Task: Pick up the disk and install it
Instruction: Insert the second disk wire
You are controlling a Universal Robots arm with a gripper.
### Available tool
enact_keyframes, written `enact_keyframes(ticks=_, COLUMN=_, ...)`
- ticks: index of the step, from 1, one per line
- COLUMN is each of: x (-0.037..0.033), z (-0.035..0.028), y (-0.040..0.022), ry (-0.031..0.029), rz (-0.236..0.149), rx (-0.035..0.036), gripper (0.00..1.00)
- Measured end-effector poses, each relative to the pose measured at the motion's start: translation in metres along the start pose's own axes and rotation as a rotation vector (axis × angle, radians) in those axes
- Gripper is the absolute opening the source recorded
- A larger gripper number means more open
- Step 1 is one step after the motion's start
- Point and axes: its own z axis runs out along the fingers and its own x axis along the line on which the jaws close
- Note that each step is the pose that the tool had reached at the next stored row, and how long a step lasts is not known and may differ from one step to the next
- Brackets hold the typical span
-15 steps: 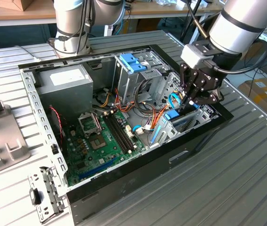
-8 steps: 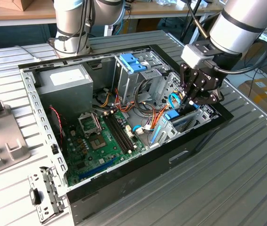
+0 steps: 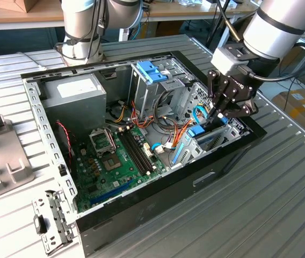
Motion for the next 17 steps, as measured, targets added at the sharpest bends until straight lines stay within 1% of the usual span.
enact_keyframes(ticks=4, x=-0.0002, z=0.0001, y=-0.0033, ry=0.0006, rz=-0.019, rx=-0.0024, gripper=0.16)
enact_keyframes(ticks=11, x=-0.0001, z=0.0024, y=-0.0037, ry=-0.0003, rz=-0.022, rx=-0.0028, gripper=0.16)
enact_keyframes(ticks=13, x=-0.0001, z=0.0027, y=-0.0037, ry=-0.0037, rz=-0.023, rx=-0.003, gripper=0.16)
enact_keyframes(ticks=15, x=-0.0001, z=0.0029, y=-0.0036, ry=-0.0099, rz=-0.023, rx=-0.0033, gripper=0.16)
enact_keyframes(ticks=17, x=0.0004, z=0.0031, y=-0.0036, ry=-0.0142, rz=-0.023, rx=-0.0034, gripper=0.16)
